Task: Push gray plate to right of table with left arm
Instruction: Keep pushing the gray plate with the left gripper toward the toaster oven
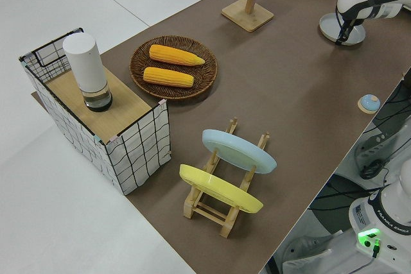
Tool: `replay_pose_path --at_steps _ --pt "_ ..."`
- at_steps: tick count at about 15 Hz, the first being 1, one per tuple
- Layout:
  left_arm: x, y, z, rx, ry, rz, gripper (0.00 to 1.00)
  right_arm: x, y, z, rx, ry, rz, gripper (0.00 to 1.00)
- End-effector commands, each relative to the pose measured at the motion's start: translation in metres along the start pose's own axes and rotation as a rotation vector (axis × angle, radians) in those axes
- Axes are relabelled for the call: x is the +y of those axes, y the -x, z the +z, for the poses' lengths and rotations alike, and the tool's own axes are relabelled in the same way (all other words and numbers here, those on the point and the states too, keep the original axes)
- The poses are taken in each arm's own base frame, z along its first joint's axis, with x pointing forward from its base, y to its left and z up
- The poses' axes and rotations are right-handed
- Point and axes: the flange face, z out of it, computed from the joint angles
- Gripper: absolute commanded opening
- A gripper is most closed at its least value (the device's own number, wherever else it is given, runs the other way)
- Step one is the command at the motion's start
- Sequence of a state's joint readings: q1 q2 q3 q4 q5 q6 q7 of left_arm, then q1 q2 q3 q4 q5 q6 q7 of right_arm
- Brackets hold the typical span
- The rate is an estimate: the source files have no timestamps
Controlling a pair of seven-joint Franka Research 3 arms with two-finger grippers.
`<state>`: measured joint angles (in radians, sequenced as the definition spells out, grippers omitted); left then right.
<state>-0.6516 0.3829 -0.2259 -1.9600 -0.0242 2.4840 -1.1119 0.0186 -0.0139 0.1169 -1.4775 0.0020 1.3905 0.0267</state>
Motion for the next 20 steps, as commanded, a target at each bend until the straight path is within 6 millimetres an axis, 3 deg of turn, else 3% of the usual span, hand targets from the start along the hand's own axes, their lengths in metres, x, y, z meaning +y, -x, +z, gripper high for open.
replay_pose_path --at_steps 1,8,11,14,17,18,20 --pt "0.016 0.008 0.023 0.012 -0.019 -0.004 0.0 0.002 0.003 -0.004 -0.004 -0.01 0.006 0.983" --pt "0.022 0.015 0.024 0.016 -0.017 0.01 0.0 0.001 0.003 -0.004 -0.004 -0.01 0.004 0.983" --pt "0.022 0.012 0.021 0.02 -0.012 0.012 0.19 0.002 0.003 -0.004 -0.005 -0.01 0.006 0.983" --pt "0.02 0.006 0.018 0.025 -0.011 0.007 0.64 0.001 0.003 -0.004 -0.004 -0.01 0.006 0.983" --pt "0.019 -0.003 0.008 0.038 -0.001 0.023 0.92 0.002 0.003 -0.004 -0.005 -0.01 0.006 0.983" --pt "0.019 -0.004 0.003 0.04 -0.001 0.035 0.99 0.002 0.003 -0.004 -0.004 -0.01 0.007 0.983" --pt "0.019 -0.005 -0.004 0.04 -0.011 0.04 0.99 0.001 0.003 -0.004 -0.004 -0.01 0.004 0.983"
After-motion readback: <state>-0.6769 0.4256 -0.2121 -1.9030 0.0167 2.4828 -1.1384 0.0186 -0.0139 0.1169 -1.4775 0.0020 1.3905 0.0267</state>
